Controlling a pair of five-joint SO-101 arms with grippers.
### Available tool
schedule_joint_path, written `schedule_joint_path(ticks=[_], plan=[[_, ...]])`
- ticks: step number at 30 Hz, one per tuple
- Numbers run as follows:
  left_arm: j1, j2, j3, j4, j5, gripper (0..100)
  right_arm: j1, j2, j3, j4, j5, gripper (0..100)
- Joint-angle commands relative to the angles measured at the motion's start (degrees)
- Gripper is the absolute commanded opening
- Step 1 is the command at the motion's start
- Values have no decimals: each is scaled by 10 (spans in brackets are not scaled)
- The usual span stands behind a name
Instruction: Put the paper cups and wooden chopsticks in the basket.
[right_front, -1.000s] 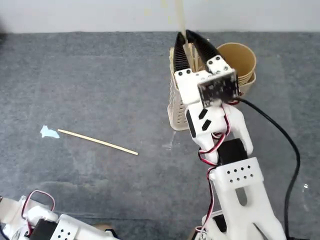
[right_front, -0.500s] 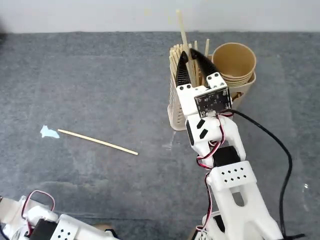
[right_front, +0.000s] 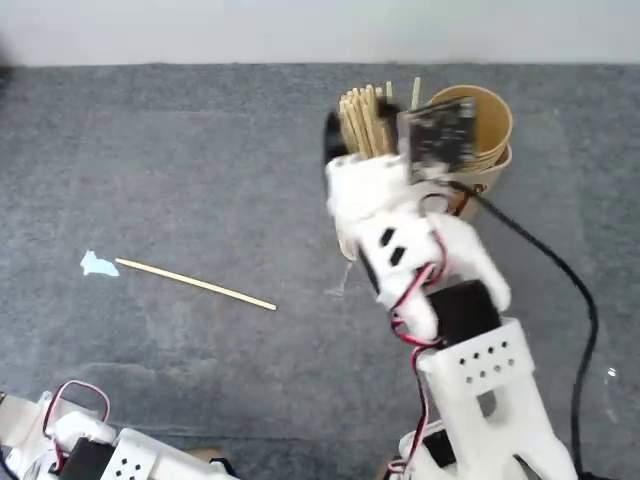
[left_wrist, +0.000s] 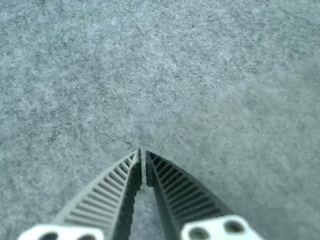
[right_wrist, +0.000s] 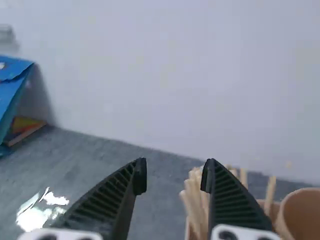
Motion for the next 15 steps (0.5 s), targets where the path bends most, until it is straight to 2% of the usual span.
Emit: schedule_joint_path(ticks=[1,6,15], plan=[[-3,-4,-6,2,-2,13,-77,-11,-18,50,-8,193],[-3,-4,-6,2,-2,13,-167,22,40,50,-8,193],[-3,-4,-6,2,-2,13,-237,249,-13,54,-7,193]])
